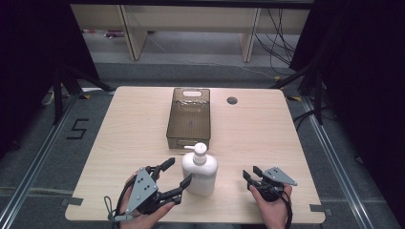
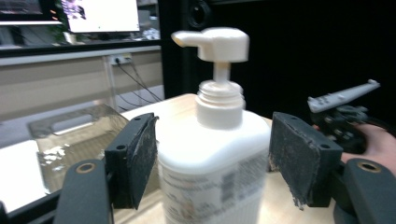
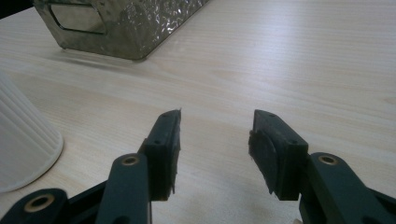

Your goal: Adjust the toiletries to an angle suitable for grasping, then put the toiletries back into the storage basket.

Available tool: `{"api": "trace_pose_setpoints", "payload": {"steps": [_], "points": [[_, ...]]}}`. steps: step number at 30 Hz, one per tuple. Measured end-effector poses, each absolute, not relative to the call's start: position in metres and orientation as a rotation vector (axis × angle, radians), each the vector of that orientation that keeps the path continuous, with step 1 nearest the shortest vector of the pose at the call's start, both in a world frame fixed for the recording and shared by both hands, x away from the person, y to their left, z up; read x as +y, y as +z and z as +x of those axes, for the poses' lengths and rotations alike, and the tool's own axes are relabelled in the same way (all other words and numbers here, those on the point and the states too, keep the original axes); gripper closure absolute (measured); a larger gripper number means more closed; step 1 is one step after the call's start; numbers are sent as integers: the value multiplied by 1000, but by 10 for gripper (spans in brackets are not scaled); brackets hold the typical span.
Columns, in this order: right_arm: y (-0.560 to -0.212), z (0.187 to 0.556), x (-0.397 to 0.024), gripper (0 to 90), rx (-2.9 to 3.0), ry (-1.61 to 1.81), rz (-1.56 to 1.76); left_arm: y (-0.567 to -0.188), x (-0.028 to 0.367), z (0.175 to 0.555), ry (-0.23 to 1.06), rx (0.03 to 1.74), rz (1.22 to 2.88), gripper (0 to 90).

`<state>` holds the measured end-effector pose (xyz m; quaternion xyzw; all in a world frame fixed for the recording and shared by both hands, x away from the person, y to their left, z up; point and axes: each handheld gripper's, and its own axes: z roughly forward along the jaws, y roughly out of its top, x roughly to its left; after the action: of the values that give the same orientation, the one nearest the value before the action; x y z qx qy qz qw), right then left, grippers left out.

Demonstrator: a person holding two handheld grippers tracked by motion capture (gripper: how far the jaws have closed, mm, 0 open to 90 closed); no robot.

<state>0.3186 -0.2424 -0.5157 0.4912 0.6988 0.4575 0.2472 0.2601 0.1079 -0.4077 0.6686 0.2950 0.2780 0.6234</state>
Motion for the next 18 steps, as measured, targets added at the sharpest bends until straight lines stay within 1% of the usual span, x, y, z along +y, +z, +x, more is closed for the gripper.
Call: {"api": "trace_pose_setpoints", "payload": {"steps": [5, 7, 12, 18], "points": [[-515, 318, -243, 526, 1919, 1236, 1350, -412, 99, 263, 633, 693, 1546, 338], [-515, 319, -243, 525, 1934, 1250, 1356, -412, 92, 267, 627, 699, 1553, 334], [-516, 320, -245, 522, 1925, 1306, 1358, -407, 79, 272, 651, 699, 1559, 327], [-515, 319, -244, 522, 1933, 1278, 1363, -401, 66, 275, 679, 729, 1545, 342]]}}
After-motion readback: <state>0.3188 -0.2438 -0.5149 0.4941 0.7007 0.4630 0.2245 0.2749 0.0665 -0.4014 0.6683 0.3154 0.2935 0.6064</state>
